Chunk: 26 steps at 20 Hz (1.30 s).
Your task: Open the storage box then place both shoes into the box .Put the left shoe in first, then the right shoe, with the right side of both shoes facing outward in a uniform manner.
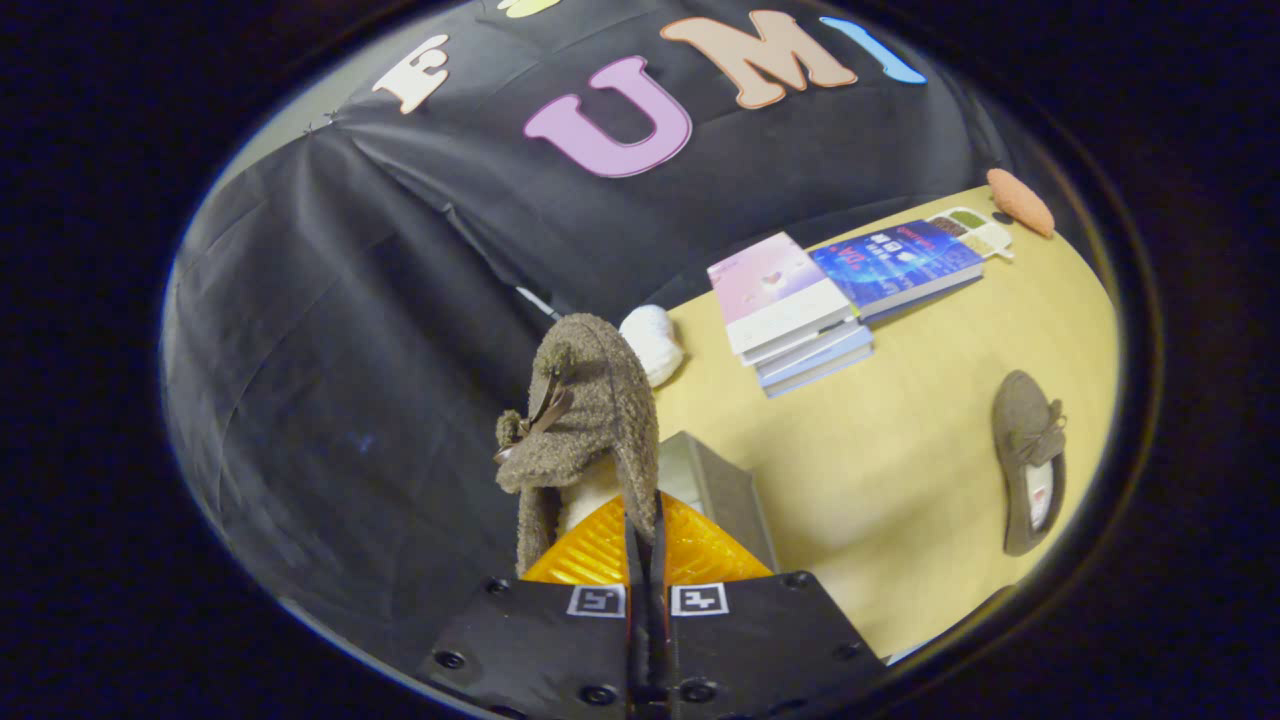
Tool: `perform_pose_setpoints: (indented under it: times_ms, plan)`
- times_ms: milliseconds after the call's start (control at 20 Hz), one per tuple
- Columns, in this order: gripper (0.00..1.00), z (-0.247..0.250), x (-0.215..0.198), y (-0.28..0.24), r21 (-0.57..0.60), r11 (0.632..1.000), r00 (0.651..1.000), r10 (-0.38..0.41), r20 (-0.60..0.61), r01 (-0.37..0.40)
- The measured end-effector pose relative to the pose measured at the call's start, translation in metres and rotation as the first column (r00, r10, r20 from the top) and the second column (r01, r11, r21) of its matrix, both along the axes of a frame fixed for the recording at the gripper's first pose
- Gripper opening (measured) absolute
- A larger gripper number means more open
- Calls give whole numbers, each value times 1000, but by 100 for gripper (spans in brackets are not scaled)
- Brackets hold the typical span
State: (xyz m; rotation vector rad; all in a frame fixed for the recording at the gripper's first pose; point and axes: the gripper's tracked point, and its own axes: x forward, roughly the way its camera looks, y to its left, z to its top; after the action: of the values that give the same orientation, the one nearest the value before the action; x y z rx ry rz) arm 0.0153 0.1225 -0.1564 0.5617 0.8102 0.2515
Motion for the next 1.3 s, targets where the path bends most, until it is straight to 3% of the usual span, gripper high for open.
perform_pose_setpoints:
  times_ms: [400,1300]
  plan:
    - [3,-51,-39,66,-8,994,989,112,-101,-113]
    - [4,-156,-60,87,-192,975,953,52,-297,-114]
